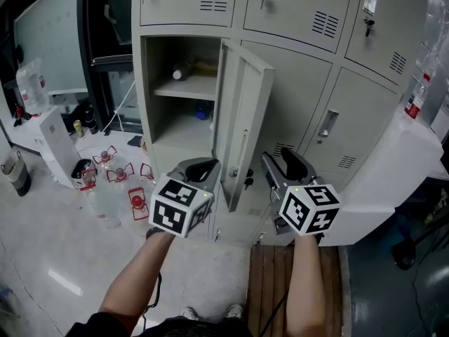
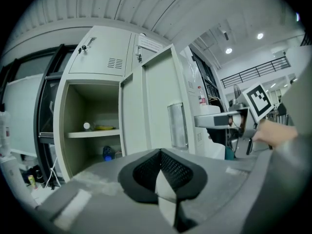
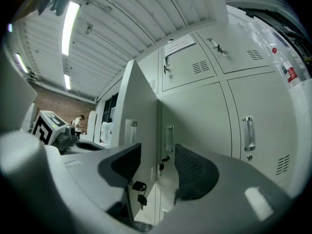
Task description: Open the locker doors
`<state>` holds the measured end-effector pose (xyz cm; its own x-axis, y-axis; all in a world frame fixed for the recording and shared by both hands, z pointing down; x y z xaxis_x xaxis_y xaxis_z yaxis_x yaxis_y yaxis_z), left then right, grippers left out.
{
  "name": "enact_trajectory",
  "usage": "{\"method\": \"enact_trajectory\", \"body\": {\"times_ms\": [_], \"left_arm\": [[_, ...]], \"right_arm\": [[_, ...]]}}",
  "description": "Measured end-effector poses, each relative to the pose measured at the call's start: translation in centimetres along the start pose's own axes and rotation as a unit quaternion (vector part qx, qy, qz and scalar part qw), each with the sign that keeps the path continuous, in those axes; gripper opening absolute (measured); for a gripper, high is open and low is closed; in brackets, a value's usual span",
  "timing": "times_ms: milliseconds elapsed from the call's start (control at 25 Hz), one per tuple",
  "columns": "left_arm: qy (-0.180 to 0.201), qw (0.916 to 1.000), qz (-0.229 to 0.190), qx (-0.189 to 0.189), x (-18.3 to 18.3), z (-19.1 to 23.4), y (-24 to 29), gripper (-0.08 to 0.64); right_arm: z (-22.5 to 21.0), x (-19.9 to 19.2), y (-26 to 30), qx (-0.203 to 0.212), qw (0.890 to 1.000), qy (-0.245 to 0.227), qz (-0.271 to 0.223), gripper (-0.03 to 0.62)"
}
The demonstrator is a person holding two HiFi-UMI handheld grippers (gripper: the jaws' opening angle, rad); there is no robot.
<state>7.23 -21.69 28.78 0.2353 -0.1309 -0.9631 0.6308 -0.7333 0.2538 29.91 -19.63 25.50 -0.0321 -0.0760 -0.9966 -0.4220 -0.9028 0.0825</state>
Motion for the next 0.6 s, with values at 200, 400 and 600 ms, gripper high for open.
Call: {"method": "enact_trajectory", "body": {"times_ms": [200,400,600], "left_arm": [[-0.012,0.9987,-0.006,0.049,0.4,0.1,0.9,0.003],[-0.036,0.9925,-0.010,0.116,0.9,-0.3,1.8,0.003],[-0.046,0.9820,0.001,0.183,1.3,-0.9,2.1,0.003]], "right_arm": [[-2.3,-0.3,2.1,0.039,0.999,-0.009,0.003,0.209],[-5.0,-0.3,4.7,0.096,0.995,-0.023,0.016,0.219],[-6.5,0.5,7.6,0.155,0.987,-0.037,0.013,0.229]]}}
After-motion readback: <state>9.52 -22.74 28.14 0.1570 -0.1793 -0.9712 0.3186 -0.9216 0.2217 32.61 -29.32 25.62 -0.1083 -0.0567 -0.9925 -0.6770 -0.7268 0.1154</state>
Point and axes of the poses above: the fingertips, and each gripper's own axes: y forward along the fingers, z to its left, x out of its top, the point moved 10 cm from there along -y, backward along the fingers, and after that the axes turned 7 degrees about z, right-handed, at the moved point
